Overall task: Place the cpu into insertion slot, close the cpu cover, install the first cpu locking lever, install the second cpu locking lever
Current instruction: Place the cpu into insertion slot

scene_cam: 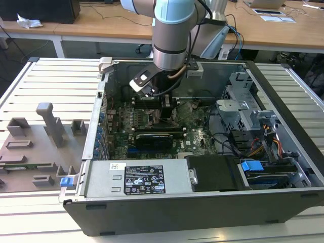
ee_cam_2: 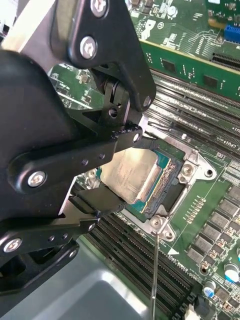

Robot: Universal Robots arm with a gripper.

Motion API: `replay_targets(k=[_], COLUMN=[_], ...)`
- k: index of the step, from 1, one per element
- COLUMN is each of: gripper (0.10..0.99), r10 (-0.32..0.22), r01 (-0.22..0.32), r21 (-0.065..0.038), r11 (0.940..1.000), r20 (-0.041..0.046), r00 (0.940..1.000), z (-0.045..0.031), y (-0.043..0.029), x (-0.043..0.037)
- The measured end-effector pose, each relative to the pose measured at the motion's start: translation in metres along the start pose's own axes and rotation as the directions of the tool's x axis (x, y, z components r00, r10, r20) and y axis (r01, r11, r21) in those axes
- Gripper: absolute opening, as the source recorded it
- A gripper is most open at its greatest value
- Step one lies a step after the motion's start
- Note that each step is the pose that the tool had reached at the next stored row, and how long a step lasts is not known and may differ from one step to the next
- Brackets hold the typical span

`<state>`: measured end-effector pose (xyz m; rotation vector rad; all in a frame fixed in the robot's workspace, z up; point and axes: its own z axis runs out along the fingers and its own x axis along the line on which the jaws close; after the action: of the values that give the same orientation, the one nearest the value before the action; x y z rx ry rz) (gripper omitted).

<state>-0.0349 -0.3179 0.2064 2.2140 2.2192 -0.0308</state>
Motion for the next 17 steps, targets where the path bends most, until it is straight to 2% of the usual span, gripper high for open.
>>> replay_targets(k=[4,9,17], gripper=[0.545,0.545,0.545], r10=[0.0,0.001,0.002], r01=[0.0,-0.001,-0.002], r21=[0.0,0.0,0.0], r11=[1.0,1.0,1.0], r20=[-0.0009,-0.0039,-0.0042], r00=[1.0,1.0,1.0], z=[0.0037,0.0055,0.0075], y=[-0.0005,-0.0013,-0.0014], x=[0.0001,0.0009,0.0011])
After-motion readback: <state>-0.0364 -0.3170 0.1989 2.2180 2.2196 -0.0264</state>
